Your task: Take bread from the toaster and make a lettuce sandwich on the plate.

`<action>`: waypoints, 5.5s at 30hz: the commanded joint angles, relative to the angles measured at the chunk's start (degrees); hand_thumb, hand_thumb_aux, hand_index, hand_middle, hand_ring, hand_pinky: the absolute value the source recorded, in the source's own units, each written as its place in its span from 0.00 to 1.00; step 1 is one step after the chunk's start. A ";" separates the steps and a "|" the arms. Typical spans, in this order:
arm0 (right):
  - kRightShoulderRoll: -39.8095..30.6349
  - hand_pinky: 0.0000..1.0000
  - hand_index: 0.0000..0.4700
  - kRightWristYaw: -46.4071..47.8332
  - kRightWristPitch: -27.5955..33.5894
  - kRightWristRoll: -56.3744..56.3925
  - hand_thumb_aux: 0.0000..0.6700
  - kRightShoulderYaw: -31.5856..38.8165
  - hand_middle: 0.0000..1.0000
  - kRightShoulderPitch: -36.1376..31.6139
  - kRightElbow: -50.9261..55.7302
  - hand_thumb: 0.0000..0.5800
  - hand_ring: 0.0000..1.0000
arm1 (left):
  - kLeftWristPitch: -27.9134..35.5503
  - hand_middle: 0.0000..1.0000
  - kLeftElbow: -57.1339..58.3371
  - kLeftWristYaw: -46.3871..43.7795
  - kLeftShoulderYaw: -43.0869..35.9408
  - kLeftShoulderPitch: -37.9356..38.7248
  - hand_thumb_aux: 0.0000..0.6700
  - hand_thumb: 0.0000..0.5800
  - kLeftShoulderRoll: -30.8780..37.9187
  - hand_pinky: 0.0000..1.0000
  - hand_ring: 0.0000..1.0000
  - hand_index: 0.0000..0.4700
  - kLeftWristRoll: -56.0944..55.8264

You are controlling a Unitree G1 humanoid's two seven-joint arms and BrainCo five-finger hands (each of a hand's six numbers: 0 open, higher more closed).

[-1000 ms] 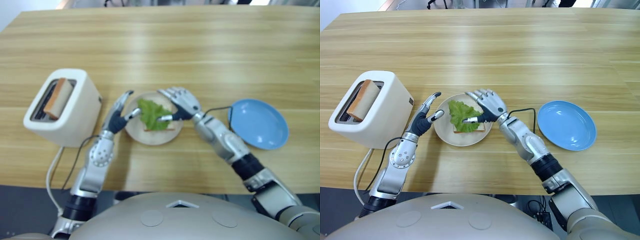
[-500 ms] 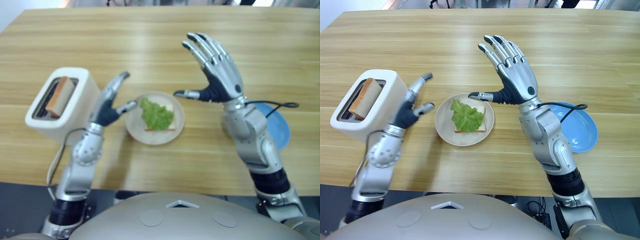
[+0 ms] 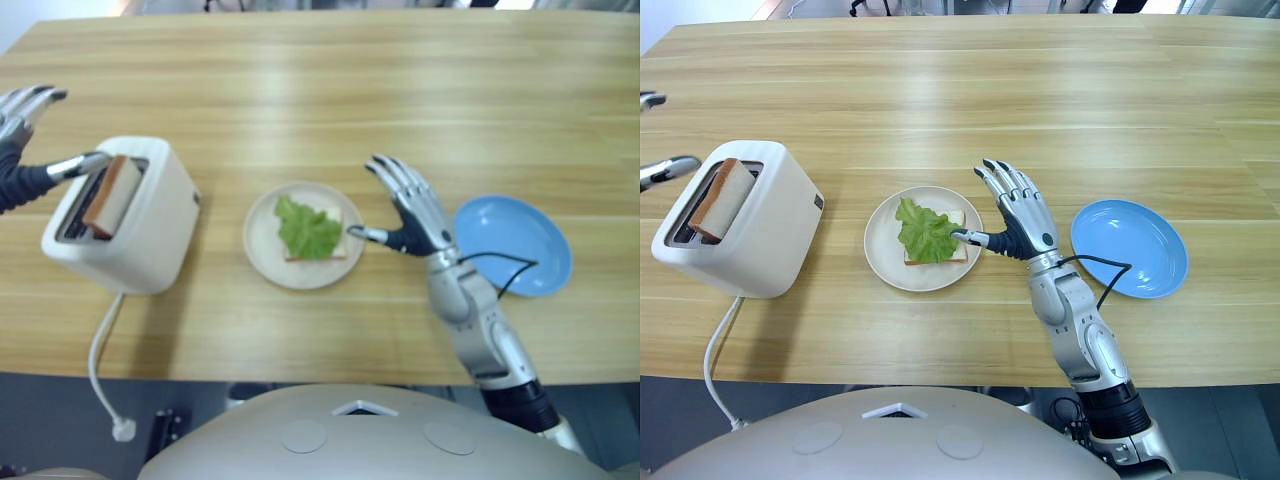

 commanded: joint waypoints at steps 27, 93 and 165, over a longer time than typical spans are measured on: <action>-0.63 0.00 0.00 -0.03 -0.22 -0.85 0.00 -1.51 0.00 0.89 -0.64 0.00 0.00 | 0.21 0.00 7.56 -0.58 -11.40 3.63 1.00 1.00 -1.29 0.00 0.00 0.98 10.09; 1.99 0.00 0.00 -3.17 0.91 -0.14 0.00 -4.23 0.00 3.88 0.88 0.00 0.00 | 7.42 1.00 40.79 13.85 -37.89 -32.94 1.00 1.00 -49.57 1.00 1.00 0.98 -35.40; -4.93 0.00 0.00 37.72 8.17 -10.35 0.00 24.74 0.00 -6.01 14.76 0.00 0.00 | 15.54 1.00 22.42 26.85 -50.78 -28.39 0.00 0.00 -43.40 1.00 1.00 0.00 -9.75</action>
